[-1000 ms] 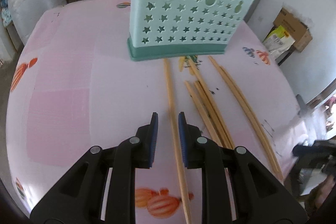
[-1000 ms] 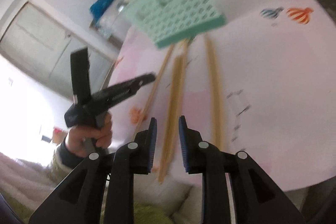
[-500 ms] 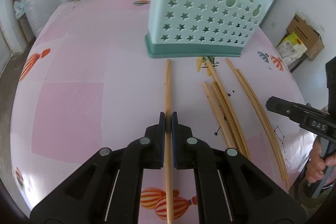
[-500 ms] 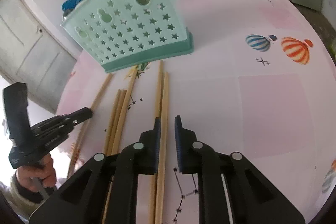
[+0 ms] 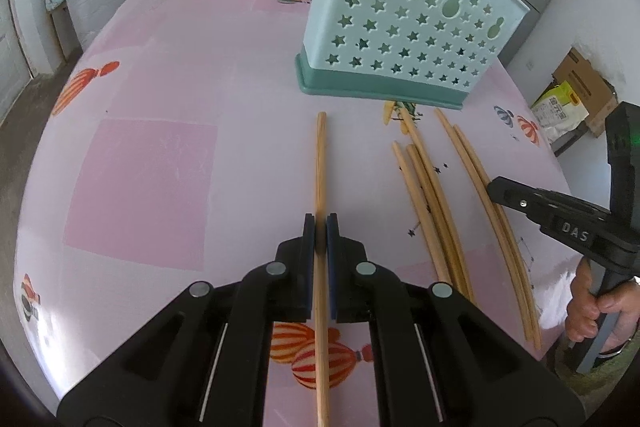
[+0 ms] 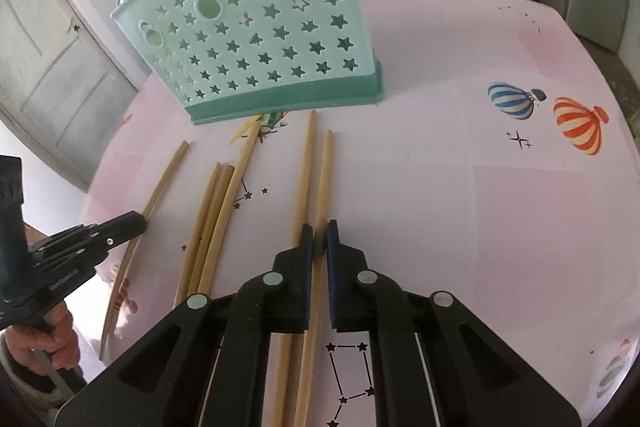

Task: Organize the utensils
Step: 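Grasp a wooden chopstick with the left tool while the right tool grasps another chopstick, then lift the chopstick upright with the left tool while the right tool lifts its chopstick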

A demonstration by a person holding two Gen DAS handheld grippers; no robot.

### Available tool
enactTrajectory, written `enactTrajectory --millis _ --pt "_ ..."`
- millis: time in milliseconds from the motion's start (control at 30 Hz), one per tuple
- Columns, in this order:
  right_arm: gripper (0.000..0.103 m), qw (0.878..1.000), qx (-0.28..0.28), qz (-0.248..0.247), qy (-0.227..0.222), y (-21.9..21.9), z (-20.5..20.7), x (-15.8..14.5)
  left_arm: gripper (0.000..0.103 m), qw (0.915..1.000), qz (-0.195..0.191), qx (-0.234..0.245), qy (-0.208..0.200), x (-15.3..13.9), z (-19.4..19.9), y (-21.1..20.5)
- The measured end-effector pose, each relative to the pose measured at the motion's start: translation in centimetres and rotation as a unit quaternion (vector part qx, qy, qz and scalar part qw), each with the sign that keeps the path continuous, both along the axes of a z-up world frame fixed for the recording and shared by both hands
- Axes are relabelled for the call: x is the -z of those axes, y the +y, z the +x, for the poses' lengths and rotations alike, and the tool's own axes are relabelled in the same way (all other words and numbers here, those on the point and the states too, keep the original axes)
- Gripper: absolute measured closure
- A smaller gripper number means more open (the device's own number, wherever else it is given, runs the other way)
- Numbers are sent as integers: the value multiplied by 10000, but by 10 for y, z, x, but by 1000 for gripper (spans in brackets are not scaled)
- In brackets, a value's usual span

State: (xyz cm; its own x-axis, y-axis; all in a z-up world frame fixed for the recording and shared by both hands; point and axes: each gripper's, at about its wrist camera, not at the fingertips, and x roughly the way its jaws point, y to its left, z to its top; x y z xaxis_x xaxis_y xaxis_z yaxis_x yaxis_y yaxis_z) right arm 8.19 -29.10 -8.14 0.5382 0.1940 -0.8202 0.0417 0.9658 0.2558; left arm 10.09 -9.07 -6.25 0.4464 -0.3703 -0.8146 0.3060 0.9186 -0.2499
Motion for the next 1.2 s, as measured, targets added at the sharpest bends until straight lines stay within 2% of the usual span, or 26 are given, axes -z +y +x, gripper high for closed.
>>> enactTrajectory --millis 100,200,267,367,533,633,733,800,1200 --pt "97 9999 93 -78 75 -1 -7 -1 96 9998 -109 81 128 -2 1 1" --pt "97 9998 155 -24 126 -7 -18 -1 86 9996 11 251 -141 -12 2 -1" --pt "97 9997 170 11 150 -9 -24 -1 85 9983 156 537 -191 -18 10 -8" --pt "97 9997 174 67 176 -12 -29 0 85 9958 384 834 -35 -17 28 -20" --pt "97 9993 193 208 223 -18 -30 0 85 9916 869 955 48 -7 52 -32" --pt "96 9988 140 364 288 -20 -26 1 86 9893 1033 1031 -73 -5 56 -36" --pt "96 9991 83 297 276 -20 -19 -2 89 9890 1080 1010 -101 -6 59 -38" --pt "95 9993 41 270 253 -19 -13 -4 95 9894 1091 948 -123 -7 61 -37" --pt "94 9990 -162 -277 317 -5 12 -4 98 9925 929 776 -182 -4 60 -27"
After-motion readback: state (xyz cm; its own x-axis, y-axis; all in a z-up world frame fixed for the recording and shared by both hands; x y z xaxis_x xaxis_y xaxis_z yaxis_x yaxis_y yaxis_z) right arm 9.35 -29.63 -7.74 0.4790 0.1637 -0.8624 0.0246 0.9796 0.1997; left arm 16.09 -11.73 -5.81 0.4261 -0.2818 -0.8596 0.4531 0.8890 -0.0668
